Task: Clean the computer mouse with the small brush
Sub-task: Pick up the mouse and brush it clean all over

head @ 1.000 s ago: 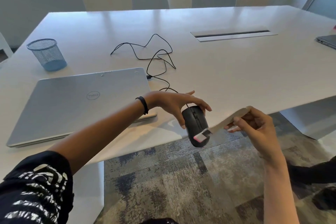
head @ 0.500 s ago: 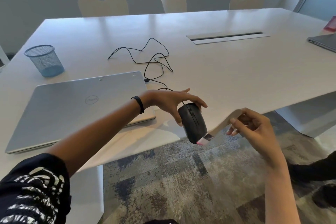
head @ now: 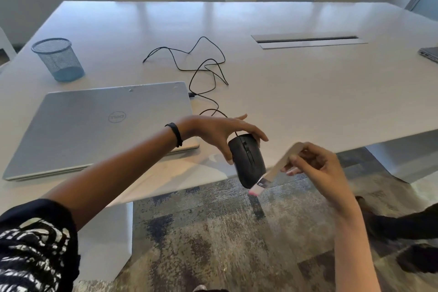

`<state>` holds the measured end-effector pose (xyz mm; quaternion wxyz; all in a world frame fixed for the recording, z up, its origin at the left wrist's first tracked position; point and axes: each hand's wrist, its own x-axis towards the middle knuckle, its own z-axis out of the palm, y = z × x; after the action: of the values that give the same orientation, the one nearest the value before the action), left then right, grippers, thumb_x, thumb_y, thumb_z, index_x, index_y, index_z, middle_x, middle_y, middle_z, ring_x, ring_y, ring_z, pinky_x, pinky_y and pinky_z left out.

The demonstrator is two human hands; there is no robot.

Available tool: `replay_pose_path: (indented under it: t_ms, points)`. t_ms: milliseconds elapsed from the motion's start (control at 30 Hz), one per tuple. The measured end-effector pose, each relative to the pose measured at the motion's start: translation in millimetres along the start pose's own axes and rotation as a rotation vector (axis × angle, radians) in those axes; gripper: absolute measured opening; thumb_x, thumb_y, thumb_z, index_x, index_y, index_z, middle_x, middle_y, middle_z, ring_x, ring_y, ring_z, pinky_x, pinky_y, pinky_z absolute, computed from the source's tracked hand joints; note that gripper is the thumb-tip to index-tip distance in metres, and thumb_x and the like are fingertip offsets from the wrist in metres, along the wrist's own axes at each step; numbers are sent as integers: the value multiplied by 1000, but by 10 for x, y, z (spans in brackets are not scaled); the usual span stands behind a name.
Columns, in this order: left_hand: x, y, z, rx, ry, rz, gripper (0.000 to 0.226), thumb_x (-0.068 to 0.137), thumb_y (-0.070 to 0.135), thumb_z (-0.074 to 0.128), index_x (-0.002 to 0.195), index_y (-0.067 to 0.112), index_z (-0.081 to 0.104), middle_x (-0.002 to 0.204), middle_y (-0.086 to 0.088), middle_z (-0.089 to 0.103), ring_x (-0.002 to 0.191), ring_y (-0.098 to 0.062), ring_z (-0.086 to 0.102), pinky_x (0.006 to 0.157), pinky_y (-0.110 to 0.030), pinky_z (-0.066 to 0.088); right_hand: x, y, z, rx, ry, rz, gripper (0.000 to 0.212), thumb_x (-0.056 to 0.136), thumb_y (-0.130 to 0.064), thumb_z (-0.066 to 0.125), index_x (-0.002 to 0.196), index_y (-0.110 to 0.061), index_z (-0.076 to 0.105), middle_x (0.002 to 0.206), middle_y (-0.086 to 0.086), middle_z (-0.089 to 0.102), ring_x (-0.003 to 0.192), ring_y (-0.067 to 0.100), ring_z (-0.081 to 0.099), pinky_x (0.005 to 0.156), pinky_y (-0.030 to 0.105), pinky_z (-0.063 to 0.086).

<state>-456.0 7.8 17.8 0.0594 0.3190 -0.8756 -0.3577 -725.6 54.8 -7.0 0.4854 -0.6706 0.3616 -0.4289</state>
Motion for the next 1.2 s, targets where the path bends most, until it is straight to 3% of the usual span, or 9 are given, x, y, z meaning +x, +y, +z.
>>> replay_pose_path:
  t_ms: [133, 300, 433, 567, 700, 867, 1067, 1200]
  points:
    - [-33, -18, 13, -3, 14, -9, 78, 72, 15, 79, 139, 20, 38, 128, 9, 51, 131, -7, 39, 113, -30, -13, 65, -13, 21, 158, 185, -73, 14, 83, -18, 63, 87, -29, 72, 80, -6, 76, 71, 15, 74, 61, 25, 59]
    - [-48, -14, 30, -3, 4, -8, 79, 72, 15, 80, 138, 21, 38, 123, 12, 51, 127, -4, 41, 114, -31, -12, 62, 20, -15, 26, 43, 2, 11, 82, -20, 64, 89, -26, 71, 81, -3, 77, 74, 15, 74, 63, 23, 59]
    - [-53, -13, 30, -5, 12, -12, 80, 71, 15, 80, 139, 20, 38, 126, 10, 52, 129, -5, 40, 114, -30, -12, 123, 15, -63, 168, 195, -40, 16, 82, -18, 63, 88, -30, 73, 81, -7, 77, 71, 15, 74, 62, 26, 60]
    - [-50, -7, 26, -11, 6, -18, 79, 72, 15, 80, 139, 19, 38, 126, 8, 52, 129, -7, 41, 113, -29, -12, 129, 57, -102, 60, 69, 35, 26, 85, -9, 63, 86, -33, 75, 77, -6, 76, 72, 12, 74, 62, 23, 59]
    - [-32, -3, 9, -10, 18, -11, 79, 71, 13, 80, 138, 19, 39, 127, 9, 51, 130, -6, 40, 113, -28, -12, 157, 65, -129, 190, 201, -22, 18, 83, -18, 62, 86, -31, 74, 77, -8, 76, 72, 13, 74, 63, 27, 60]
    - [-15, 0, -17, -12, 7, -16, 78, 73, 14, 79, 139, 19, 38, 125, 12, 51, 130, -6, 40, 114, -30, -12, 141, 101, -169, 92, 90, 45, 15, 80, -20, 64, 89, -28, 73, 79, -3, 77, 72, 14, 74, 62, 26, 60]
    - [-4, 38, -48, -9, 20, -19, 78, 72, 14, 80, 139, 19, 39, 127, 11, 51, 131, -7, 40, 114, -29, -12, 147, 79, -243, 215, 339, -103, 22, 89, -10, 59, 83, -29, 70, 74, -12, 73, 73, 9, 73, 62, 27, 60]
    - [13, 64, -53, -8, 27, -26, 78, 72, 13, 80, 139, 18, 39, 128, 6, 52, 131, -7, 40, 113, -27, -11, 83, 77, -294, 133, 202, -51, 23, 84, -17, 60, 86, -34, 74, 80, -9, 76, 74, 10, 74, 63, 26, 60]
